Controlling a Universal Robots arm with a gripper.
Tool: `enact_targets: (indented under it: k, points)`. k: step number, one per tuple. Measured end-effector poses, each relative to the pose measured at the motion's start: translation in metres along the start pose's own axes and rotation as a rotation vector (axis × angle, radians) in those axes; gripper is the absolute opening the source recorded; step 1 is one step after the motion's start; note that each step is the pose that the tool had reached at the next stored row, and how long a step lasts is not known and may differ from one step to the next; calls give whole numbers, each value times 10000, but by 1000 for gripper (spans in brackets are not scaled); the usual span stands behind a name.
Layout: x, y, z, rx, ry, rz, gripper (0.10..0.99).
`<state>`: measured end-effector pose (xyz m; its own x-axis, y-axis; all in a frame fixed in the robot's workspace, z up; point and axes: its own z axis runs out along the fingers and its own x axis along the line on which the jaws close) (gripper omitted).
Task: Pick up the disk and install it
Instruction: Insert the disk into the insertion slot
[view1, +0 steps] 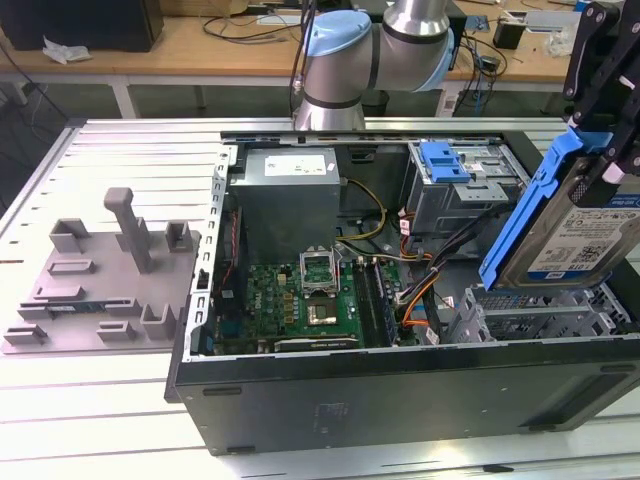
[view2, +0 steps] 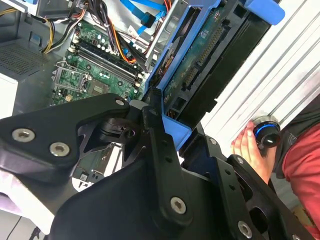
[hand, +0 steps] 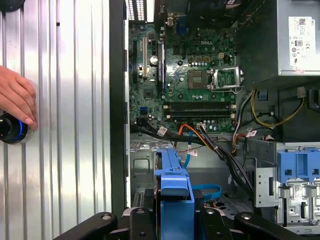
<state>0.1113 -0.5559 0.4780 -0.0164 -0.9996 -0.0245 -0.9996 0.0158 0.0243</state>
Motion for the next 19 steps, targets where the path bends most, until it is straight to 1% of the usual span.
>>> enact_targets:
  k: [10,12,17,19]
  points:
    - [-1,0,1,-1,-7,-37,365]
    - [0,0,5,-2,-20,-37,365]
    - [0,0,18,0,-104,-38,365]
    - [0,-1,18,1,-107,-39,365]
